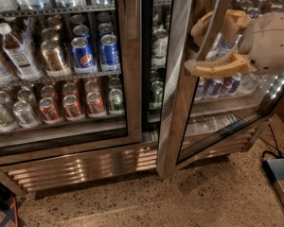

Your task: Open right fridge door

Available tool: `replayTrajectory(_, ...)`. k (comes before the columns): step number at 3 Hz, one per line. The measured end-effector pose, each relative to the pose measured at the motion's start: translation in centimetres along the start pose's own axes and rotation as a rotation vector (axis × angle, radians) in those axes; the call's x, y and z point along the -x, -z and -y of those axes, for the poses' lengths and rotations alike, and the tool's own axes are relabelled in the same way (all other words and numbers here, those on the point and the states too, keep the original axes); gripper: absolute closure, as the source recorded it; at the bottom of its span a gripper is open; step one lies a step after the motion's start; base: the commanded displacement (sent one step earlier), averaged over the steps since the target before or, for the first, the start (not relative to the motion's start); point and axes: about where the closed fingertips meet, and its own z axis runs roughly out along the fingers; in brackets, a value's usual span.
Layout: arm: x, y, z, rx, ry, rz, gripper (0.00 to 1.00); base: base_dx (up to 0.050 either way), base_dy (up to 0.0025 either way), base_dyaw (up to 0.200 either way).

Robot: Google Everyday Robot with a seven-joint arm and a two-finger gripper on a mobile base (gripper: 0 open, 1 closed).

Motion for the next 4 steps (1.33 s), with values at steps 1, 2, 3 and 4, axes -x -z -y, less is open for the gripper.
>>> replayTrajectory(1, 0.8, 0.5, -1.0, -0.139, 0.050, -0.099, 0.00, 0.000, 0.00000, 0.000)
replayTrajectory(2, 1.9, 1.1, -1.6, -0.233, 0.080, -0.168, 0.00, 0.000, 0.00000, 0.000)
replayTrajectory(3, 2.9, 1.7, -2.0, -0.291, 0.092, -0.207, 0.00, 0.000, 0.00000, 0.000)
replayTrajectory(4, 3.1, 1.9, -1.9, -0.304, 0.092, -0.220, 0.00, 0.000, 0.00000, 0.000)
